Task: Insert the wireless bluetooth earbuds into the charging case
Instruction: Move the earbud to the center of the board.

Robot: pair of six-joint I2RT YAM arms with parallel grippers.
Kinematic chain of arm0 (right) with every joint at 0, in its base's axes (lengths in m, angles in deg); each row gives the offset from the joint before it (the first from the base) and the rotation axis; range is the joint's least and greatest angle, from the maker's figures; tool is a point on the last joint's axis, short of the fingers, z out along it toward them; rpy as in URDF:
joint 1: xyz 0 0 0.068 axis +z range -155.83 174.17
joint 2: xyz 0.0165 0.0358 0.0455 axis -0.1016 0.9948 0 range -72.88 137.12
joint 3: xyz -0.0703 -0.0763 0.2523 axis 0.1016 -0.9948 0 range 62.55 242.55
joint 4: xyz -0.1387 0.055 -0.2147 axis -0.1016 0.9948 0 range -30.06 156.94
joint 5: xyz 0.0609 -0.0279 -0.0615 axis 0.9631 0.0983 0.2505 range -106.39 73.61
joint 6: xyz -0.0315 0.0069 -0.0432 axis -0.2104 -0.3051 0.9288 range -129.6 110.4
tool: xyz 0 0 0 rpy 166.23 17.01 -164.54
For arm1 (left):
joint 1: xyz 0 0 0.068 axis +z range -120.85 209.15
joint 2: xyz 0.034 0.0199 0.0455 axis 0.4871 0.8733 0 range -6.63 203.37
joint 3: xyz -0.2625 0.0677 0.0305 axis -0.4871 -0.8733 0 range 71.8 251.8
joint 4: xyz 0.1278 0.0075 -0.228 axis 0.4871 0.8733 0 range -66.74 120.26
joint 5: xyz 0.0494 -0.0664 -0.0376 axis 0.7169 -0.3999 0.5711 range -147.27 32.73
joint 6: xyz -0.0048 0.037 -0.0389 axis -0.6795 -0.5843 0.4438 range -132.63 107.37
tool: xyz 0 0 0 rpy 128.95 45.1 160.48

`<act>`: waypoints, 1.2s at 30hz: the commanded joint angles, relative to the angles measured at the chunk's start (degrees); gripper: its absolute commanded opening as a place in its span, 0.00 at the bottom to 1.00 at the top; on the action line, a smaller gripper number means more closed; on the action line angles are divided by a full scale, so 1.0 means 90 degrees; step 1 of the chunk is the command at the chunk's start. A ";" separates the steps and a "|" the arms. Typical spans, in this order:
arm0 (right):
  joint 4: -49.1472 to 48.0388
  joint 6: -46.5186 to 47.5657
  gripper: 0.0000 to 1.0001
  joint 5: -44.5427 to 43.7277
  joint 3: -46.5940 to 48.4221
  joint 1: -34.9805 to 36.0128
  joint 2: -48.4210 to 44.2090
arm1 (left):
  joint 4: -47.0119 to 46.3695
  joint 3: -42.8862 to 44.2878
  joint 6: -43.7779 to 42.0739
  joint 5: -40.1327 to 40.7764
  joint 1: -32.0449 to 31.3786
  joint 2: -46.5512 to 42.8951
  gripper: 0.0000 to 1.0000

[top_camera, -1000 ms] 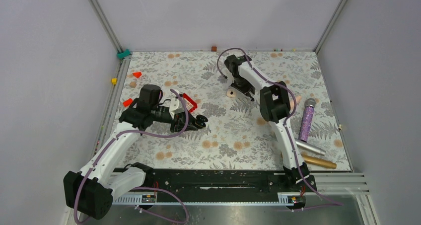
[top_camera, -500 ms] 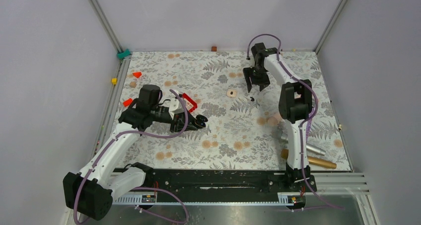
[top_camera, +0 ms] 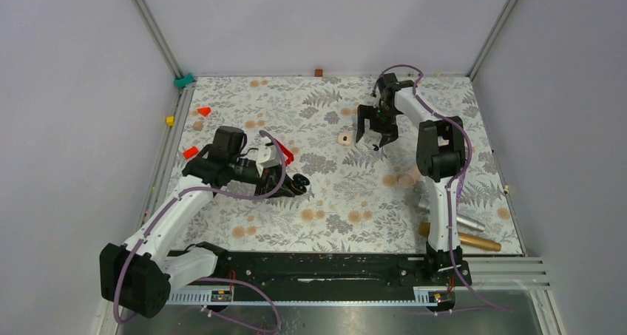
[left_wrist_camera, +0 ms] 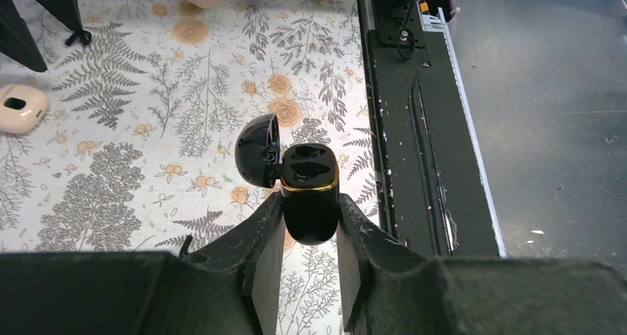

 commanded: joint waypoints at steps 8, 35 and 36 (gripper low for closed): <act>-0.0253 -0.0544 0.99 0.0827 -0.0122 0.0001 0.0167 | 0.0430 0.0516 -0.0418 -0.0091 0.0032 0.0294 0.00; -0.0619 0.1362 1.00 -0.0112 -0.1796 0.1412 -0.2442 | 0.0431 0.0380 -0.0548 -0.0155 0.0141 -0.0075 0.00; -0.0589 0.1571 0.99 -0.0144 -0.1839 0.1397 -0.2592 | 0.0431 0.0379 -0.0558 -0.0153 0.0148 -0.0080 0.00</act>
